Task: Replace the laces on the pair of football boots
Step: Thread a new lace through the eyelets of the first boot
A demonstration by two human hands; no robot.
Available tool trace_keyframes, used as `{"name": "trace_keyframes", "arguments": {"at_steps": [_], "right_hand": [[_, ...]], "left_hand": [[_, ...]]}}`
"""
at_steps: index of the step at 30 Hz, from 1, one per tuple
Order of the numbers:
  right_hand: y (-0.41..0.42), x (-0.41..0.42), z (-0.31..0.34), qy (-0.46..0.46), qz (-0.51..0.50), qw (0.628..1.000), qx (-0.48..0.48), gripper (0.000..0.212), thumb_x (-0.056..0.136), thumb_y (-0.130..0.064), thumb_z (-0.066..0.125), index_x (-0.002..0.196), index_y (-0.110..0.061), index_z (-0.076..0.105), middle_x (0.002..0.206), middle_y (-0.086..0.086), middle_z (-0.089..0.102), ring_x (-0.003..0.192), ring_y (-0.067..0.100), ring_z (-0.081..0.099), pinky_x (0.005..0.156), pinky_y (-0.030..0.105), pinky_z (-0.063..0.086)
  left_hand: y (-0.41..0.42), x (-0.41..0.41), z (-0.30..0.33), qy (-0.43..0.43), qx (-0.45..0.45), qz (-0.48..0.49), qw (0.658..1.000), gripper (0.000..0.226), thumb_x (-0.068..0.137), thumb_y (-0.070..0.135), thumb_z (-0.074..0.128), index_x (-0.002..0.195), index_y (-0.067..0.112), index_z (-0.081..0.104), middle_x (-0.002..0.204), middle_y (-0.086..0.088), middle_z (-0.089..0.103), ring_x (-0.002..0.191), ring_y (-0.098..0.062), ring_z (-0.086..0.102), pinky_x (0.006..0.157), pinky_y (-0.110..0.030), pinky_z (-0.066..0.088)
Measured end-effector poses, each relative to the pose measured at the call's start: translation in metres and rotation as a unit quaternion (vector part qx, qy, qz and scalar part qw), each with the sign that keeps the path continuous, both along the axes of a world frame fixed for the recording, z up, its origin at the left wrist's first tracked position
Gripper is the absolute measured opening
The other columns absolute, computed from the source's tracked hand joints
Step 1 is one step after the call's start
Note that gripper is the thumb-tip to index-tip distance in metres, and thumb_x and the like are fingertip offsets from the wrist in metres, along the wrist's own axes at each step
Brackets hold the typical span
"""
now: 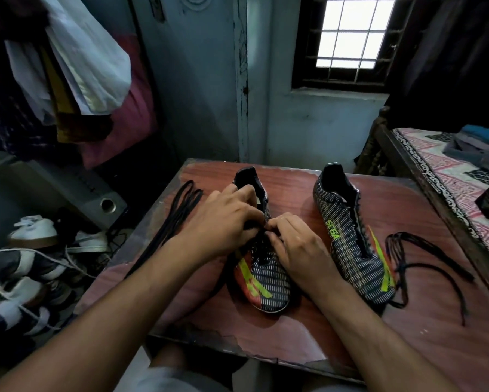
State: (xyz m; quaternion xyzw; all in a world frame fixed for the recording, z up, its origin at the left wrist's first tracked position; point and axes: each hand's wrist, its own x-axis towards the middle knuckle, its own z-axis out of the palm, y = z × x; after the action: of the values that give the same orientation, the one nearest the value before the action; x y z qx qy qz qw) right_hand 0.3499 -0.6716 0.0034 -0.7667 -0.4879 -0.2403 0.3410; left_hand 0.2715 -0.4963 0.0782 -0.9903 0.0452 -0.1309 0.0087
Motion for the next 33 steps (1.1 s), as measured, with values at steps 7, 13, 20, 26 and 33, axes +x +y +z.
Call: {"name": "trace_keyframes", "arguments": {"at_steps": [7,13,20,26,33], "right_hand": [[0.0,-0.002,0.002,0.012,-0.008,1.0,-0.017,0.022,0.102,-0.027,0.047,0.106,-0.012,0.062,0.1,-0.004,0.06,0.089,0.012,0.061,0.075,0.027,0.055],[-0.002,-0.001,0.002,0.01,0.005,1.0,0.001,0.018,0.1,-0.026,0.051,0.103,-0.011,0.062,0.096,-0.003,0.061,0.085,0.011,0.059,0.076,0.019,0.047],[-0.007,0.0,0.003,0.011,0.027,1.0,0.011,0.007,0.095,-0.021,0.057,0.099,-0.015,0.058,0.092,-0.004,0.06,0.078,0.013,0.059,0.069,0.029,0.054],[-0.008,-0.001,0.005,0.001,0.01,1.0,0.009,0.008,0.092,-0.014,0.068,0.093,-0.014,0.06,0.088,-0.005,0.061,0.071,0.012,0.061,0.061,0.035,0.056],[-0.008,-0.001,0.004,0.007,0.021,1.0,0.012,0.005,0.094,-0.023,0.061,0.097,-0.019,0.059,0.092,-0.008,0.061,0.069,0.012,0.065,0.059,0.034,0.056]], "left_hand": [[-0.002,-0.006,0.006,0.022,0.023,-0.009,0.999,0.041,0.087,0.062,0.044,0.101,0.039,0.075,0.091,0.017,0.034,0.09,-0.015,0.042,0.076,-0.036,0.042],[-0.006,0.001,0.016,0.082,0.027,0.008,0.996,0.026,0.094,0.051,0.055,0.111,0.042,0.072,0.093,0.019,0.038,0.097,-0.012,0.033,0.078,-0.036,0.028],[-0.013,0.002,-0.006,0.012,-0.067,0.059,0.996,0.018,0.09,0.039,0.066,0.106,0.039,0.075,0.116,0.02,0.064,0.102,-0.015,0.043,0.086,-0.037,0.039],[-0.008,-0.003,-0.027,-0.068,-0.175,0.025,0.982,0.009,0.089,0.027,0.073,0.096,0.026,0.078,0.102,0.011,0.071,0.085,-0.014,0.041,0.075,-0.035,0.038],[-0.005,0.004,-0.003,0.083,-0.069,0.021,0.994,0.037,0.09,0.055,0.025,0.084,0.033,0.054,0.087,0.018,0.043,0.091,-0.015,0.043,0.089,-0.048,0.044]]}}
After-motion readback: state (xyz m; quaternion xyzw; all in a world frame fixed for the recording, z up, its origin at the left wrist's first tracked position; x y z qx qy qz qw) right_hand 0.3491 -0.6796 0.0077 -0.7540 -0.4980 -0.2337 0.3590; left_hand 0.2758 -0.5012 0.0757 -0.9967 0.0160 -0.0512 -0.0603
